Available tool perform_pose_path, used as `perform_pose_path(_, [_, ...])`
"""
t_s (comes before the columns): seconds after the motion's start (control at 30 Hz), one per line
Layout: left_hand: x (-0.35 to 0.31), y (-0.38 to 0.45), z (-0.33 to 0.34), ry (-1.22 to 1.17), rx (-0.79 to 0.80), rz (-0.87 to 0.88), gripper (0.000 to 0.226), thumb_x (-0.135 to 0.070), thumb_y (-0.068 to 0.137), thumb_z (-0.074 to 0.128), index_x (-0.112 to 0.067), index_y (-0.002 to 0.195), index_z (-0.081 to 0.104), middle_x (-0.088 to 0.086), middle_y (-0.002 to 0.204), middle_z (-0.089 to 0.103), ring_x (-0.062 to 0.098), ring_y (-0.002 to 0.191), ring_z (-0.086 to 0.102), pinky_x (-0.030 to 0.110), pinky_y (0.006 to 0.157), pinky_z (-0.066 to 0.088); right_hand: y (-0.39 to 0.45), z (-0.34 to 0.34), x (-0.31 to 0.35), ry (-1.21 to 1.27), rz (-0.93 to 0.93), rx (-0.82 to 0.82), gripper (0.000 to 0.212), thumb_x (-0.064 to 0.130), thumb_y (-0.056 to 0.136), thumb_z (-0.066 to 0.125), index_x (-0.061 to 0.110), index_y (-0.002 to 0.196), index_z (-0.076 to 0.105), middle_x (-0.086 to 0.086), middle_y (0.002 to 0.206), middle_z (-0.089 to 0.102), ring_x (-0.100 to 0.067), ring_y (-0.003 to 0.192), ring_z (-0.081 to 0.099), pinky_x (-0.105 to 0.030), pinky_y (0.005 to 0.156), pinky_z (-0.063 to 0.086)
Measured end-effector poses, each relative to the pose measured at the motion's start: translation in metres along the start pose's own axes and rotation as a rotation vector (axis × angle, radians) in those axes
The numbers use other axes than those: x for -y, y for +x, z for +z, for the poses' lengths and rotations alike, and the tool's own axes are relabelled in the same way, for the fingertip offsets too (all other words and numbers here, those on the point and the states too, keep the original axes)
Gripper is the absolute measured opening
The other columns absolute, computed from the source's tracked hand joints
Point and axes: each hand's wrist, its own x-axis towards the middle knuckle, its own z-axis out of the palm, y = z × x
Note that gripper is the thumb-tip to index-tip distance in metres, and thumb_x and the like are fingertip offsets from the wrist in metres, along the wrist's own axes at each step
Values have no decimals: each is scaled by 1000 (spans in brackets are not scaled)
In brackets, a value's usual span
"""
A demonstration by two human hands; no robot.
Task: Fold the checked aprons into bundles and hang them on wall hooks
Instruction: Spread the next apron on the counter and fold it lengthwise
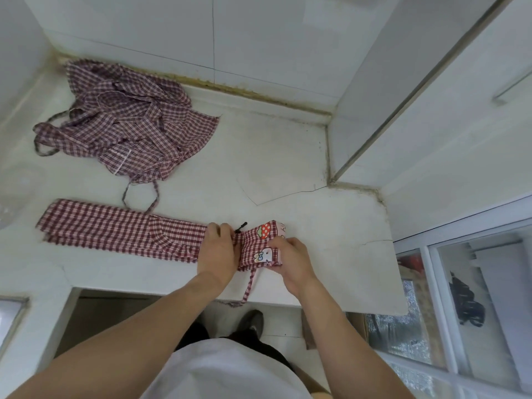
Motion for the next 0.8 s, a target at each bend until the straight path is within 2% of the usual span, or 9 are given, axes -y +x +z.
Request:
perform_pose_path(0.07, [-21,2,13,-16,19,46,15,-14,90,64,-4,100,57,12,97,54,24,82,54,33,70,48,-2,-16,9,-15,-34,-40,28,7,88,66,-3,110,53,-18,98,71,-28,87,71,-48,84,59])
perform_pose_path(0.13, [-43,8,23,-101,177,-9,7,-14,94,59,-8,92,62,8,91,64,22,80,61,29,68,46,-5,-32,17,-59,-71,-68,26,7,86,67,-1,107,54,-20,99,71,-26,82,70,-43,79,59])
perform_pose_path(0.23, [-70,23,35,-297,472,-221,22,-15,99,55,-7,81,68,11,85,72,20,70,65,29,67,53,-9,-53,24,-222,-163,-118,22,9,80,72,7,95,55,-20,97,72,-19,69,66,-30,60,51])
perform_pose_path(0.3, [-83,32,37,-633,648,-442,29,-14,103,49,5,96,70,17,87,73,25,72,70,38,75,60,-11,-61,26,-331,-224,-146,23,12,80,73,11,92,54,-14,96,73,-17,70,67,-26,57,49])
perform_pose_path(0.43, [-87,54,22,-1011,981,-755,75,-58,102,26,6,100,63,23,94,68,37,91,65,47,89,52,-16,-65,17,-584,-366,-159,25,24,81,73,18,95,52,0,91,70,-13,78,66,-22,61,49])
perform_pose_path(0.5, [-79,68,16,-1010,1117,-758,86,-71,93,29,6,102,65,26,100,68,39,95,66,48,93,50,-19,-60,8,-598,-400,-121,28,27,81,74,20,95,51,4,91,70,-11,78,66,-22,63,51])
perform_pose_path(0.6, [-70,86,3,-837,1276,-645,84,-72,85,48,1,125,61,28,125,63,41,108,64,50,100,48,-20,-51,-2,-525,-402,12,38,37,78,80,25,105,56,10,101,71,-5,92,67,-27,79,56])
perform_pose_path(0.7, [-73,101,-12,-580,1326,-544,75,-60,82,66,-4,131,57,26,125,64,42,115,63,56,101,48,-19,-50,-6,-573,-385,152,53,40,80,78,30,128,56,14,127,62,-1,117,56,-21,99,45])
perform_pose_path(0.8, [-78,115,-23,-310,1334,-463,55,-39,84,72,-8,128,59,24,118,68,40,108,67,55,96,52,-14,-51,-15,-588,-334,266,53,26,87,73,32,137,55,12,141,53,-3,127,48,-20,107,36])
